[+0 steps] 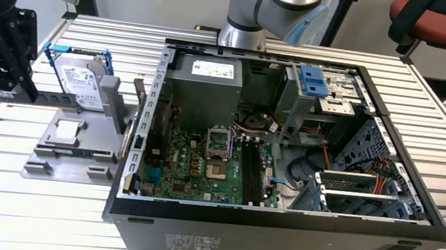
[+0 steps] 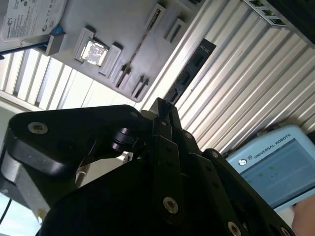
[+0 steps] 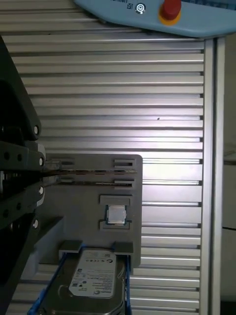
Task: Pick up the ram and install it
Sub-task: 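Pick up the ram and move it above insertion slot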
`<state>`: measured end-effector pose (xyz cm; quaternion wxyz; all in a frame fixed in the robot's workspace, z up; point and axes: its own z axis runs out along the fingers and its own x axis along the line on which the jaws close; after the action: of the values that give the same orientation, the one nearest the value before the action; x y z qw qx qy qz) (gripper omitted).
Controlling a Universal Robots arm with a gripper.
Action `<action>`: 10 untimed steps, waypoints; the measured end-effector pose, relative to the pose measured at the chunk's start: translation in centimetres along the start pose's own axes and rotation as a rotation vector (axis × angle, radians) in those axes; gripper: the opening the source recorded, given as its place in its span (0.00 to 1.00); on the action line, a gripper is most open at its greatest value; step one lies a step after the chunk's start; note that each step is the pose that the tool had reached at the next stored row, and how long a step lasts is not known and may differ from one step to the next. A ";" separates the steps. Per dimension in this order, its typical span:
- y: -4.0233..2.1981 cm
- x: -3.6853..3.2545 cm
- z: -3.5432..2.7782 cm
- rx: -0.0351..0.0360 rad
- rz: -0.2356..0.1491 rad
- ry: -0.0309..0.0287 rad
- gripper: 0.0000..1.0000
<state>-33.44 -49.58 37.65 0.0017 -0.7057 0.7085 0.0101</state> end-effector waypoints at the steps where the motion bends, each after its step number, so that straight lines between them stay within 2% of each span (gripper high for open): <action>1: -0.15 0.00 0.01 -0.0001 0.000 -0.0001 0.00; 10: -1.82 0.00 0.00 -0.0030 0.000 -0.0002 0.00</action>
<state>-31.62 -49.58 37.63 0.0007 -0.7056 0.7085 0.0113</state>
